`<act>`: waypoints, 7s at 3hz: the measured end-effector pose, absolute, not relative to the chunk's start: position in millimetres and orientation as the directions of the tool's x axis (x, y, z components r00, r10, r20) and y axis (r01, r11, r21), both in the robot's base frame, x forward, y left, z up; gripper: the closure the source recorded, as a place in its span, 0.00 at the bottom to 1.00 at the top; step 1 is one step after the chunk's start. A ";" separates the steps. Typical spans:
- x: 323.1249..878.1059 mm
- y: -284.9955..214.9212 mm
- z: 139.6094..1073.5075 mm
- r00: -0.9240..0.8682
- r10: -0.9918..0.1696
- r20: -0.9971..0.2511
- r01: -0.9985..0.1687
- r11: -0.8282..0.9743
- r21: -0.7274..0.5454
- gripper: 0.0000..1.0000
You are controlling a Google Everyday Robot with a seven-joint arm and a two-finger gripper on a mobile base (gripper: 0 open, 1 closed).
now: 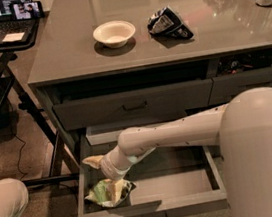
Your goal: Pick green jalapeno chip bag from middle drawer and place on counter
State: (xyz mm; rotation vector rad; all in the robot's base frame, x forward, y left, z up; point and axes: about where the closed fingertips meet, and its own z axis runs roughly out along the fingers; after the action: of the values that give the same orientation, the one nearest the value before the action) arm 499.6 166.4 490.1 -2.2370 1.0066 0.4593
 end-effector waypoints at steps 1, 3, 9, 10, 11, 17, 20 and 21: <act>506.6 167.3 476.5 0.645 -0.570 -0.509 -0.763 -0.519 -0.386 0.00; 510.6 160.7 461.8 0.627 -0.625 -0.464 -0.778 -0.534 -0.332 0.00; 534.6 153.7 364.3 0.460 -0.751 -0.474 -0.879 -0.460 -0.123 0.00; 536.0 148.9 353.4 0.447 -0.759 -0.474 -0.886 -0.449 -0.117 0.19; 536.3 142.7 355.5 0.440 -0.764 -0.473 -0.893 -0.428 -0.140 0.42; 510.8 87.5 609.8 0.784 -0.504 -0.363 -0.620 -0.608 -0.496 1.00; 506.2 90.4 646.3 0.831 -0.457 -0.318 -0.556 -0.649 -0.520 1.00; 518.0 119.7 707.8 0.910 -0.357 -0.213 -0.413 -0.721 -0.557 1.00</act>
Offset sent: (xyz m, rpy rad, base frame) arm 0.0175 -0.0169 -0.0392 -0.2314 0.0061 -0.0546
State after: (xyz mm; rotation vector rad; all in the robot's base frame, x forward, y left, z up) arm 518.0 119.7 707.8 -2.4463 0.5485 0.1192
